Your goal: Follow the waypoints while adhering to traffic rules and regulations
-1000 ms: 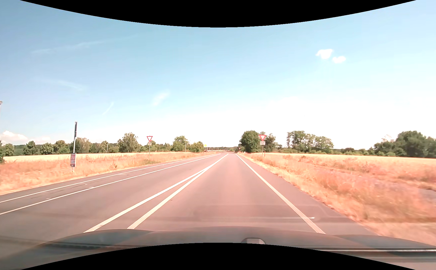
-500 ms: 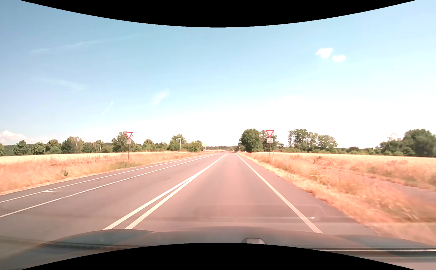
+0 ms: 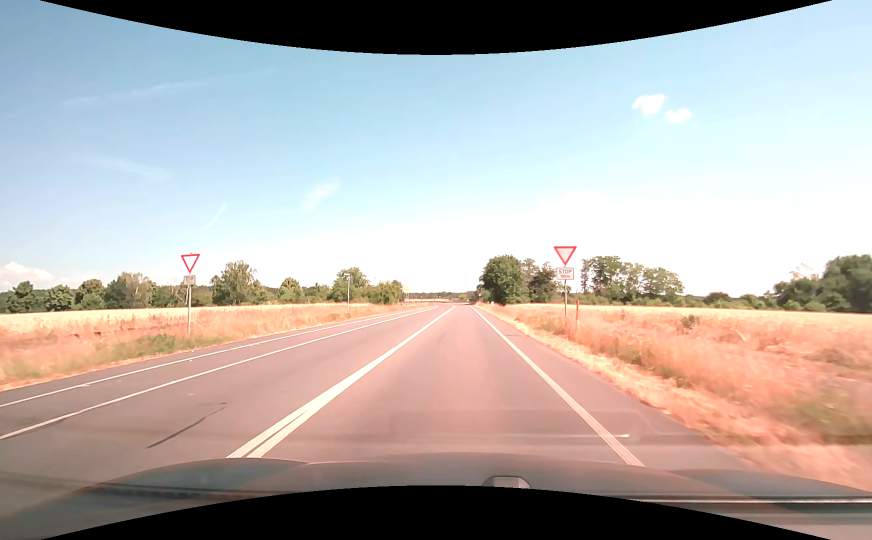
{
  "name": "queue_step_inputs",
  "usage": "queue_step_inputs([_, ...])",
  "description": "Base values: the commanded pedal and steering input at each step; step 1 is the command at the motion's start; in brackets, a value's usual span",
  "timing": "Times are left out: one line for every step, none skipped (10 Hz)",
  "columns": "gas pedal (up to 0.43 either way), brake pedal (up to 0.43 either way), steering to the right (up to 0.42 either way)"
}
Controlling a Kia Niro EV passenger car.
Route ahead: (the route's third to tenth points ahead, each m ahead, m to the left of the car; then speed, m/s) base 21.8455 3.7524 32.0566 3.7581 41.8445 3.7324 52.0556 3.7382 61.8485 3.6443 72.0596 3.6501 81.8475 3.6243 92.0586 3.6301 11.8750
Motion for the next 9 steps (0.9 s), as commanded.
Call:
queue_step_inputs([0.087, 0.0, -0.005])
queue_step_inputs([0.087, 0.0, -0.006])
queue_step_inputs([0.087, 0.0, -0.005])
queue_step_inputs([0.087, 0.0, -0.005])
queue_step_inputs([0.087, 0.0, -0.006])
queue_step_inputs([0.087, 0.0, -0.005])
queue_step_inputs([0.087, 0.0, -0.005])
queue_step_inputs([0.087, 0.0, -0.006])
queue_step_inputs([0.087, 0.0, -0.006])
